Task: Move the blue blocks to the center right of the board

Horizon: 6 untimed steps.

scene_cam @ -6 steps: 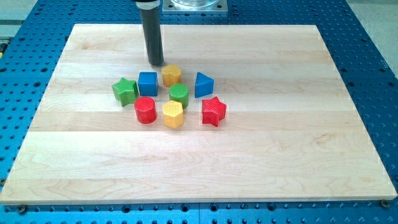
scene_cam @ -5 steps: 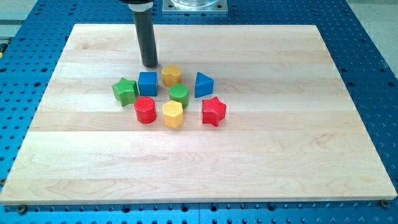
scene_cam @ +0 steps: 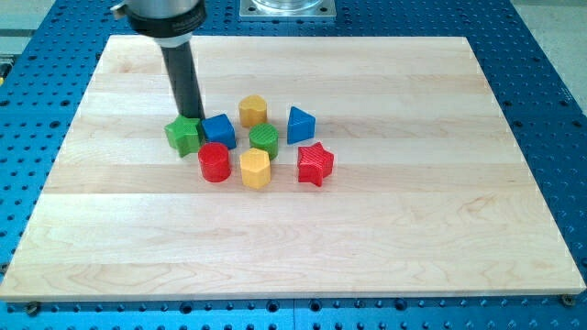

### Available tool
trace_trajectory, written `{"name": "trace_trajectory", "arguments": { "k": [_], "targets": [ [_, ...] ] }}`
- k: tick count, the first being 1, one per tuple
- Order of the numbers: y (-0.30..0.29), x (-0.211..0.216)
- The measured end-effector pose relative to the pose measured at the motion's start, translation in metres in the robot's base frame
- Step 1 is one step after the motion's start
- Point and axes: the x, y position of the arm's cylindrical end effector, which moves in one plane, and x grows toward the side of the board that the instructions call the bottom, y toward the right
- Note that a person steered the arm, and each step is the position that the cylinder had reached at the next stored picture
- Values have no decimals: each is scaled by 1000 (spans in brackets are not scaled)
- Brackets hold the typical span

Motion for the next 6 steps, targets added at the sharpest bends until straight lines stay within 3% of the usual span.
{"name": "trace_trajectory", "arguments": {
  "k": [3, 4, 6],
  "targets": [
    [-2, 17],
    [0, 43],
    [71, 45]
  ]
}}
